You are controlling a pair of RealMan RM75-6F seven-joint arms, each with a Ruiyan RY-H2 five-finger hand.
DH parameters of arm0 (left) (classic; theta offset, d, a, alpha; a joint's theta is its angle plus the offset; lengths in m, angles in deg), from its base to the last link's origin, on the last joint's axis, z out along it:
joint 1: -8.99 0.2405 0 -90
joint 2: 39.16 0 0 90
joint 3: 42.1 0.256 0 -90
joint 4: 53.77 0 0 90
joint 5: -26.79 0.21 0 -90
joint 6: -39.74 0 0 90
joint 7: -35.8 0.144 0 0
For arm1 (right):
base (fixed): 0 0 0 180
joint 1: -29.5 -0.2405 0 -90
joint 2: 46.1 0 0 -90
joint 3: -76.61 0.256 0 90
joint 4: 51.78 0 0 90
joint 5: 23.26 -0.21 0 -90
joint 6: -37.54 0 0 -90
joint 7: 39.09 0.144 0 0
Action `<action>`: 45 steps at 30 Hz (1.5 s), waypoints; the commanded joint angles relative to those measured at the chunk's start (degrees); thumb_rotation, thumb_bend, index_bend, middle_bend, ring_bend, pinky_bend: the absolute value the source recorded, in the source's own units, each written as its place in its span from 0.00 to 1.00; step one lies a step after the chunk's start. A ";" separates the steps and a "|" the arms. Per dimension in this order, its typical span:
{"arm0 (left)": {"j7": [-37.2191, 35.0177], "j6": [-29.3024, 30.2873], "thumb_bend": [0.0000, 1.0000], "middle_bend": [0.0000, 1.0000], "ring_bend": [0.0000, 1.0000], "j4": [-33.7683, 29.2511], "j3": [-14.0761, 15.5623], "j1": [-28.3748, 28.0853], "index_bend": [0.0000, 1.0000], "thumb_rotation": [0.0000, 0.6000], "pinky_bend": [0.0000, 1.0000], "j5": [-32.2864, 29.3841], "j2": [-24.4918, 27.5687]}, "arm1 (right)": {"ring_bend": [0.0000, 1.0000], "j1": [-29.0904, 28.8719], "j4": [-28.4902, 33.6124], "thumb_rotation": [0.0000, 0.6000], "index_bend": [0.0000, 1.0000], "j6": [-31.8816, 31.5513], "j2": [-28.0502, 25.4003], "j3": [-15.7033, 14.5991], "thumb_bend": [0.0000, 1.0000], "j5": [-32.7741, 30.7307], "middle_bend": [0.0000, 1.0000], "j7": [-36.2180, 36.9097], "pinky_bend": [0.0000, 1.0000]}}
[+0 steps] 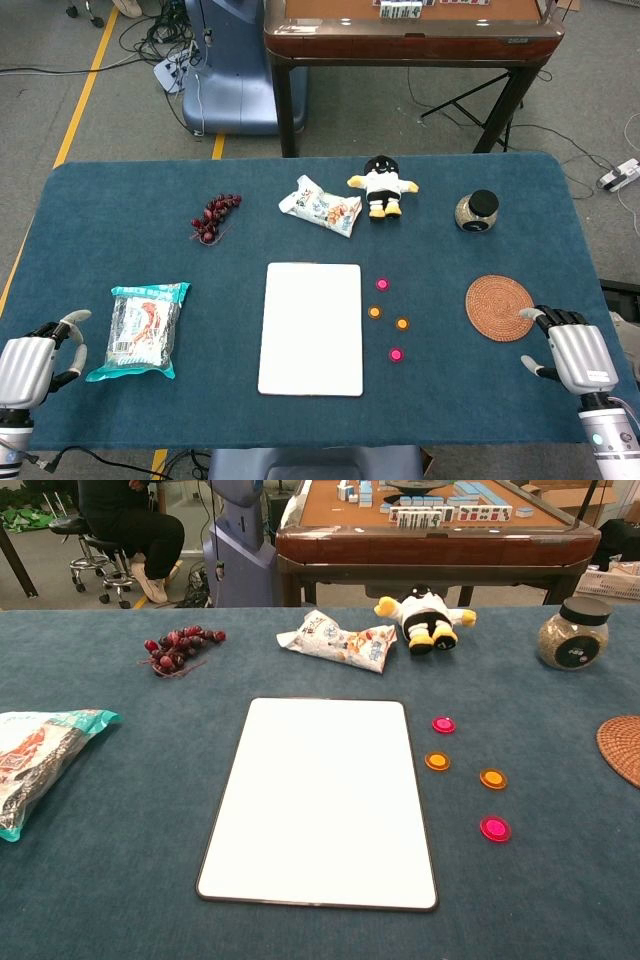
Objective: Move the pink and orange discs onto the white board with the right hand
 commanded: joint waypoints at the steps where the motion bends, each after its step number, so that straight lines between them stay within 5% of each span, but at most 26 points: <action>1: 0.17 0.09 0.49 0.52 0.44 -0.02 0.08 0.08 0.31 1.00 0.59 0.03 0.00 | 0.30 -0.02 0.06 1.00 0.31 -0.03 -0.06 0.01 0.00 0.06 0.32 0.17 0.32; 9: 0.30 0.26 0.49 0.52 0.44 -0.30 0.20 0.20 0.32 1.00 0.59 0.18 0.15 | 0.30 -0.08 0.28 1.00 0.31 0.04 -0.05 -0.27 0.00 0.47 0.32 0.13 0.32; 13: 0.08 0.07 0.49 0.52 0.44 -0.27 0.13 0.22 0.31 1.00 0.59 -0.20 0.23 | 0.33 -0.46 0.34 1.00 0.31 0.24 0.42 -0.17 0.00 0.73 0.37 -0.35 0.43; 16: -0.16 0.18 0.49 0.52 0.44 -0.32 -0.05 0.34 0.31 1.00 0.59 -0.62 0.39 | 0.49 -1.30 0.59 1.00 0.31 1.03 0.92 -0.27 0.00 1.60 0.48 -1.52 0.59; 24: -1.05 0.64 0.49 0.52 0.44 -0.26 -0.50 0.69 0.31 1.00 0.59 -1.40 0.94 | 0.99 -7.20 5.04 1.00 0.33 8.18 0.33 -0.31 0.00 4.94 0.97 -6.61 0.99; 33: -2.46 1.22 0.49 0.52 0.44 -0.15 -1.23 1.07 0.32 1.00 0.59 -2.41 1.69 | 1.00 -13.47 7.18 1.00 0.40 18.32 4.61 -0.26 0.12 2.78 1.00 -14.55 1.00; 45: -3.50 1.19 0.49 0.52 0.44 0.04 -1.66 1.25 0.33 1.00 0.59 -3.14 2.18 | 1.00 -17.02 6.17 1.00 0.40 23.90 11.31 -0.92 0.17 -2.57 1.00 -21.35 1.00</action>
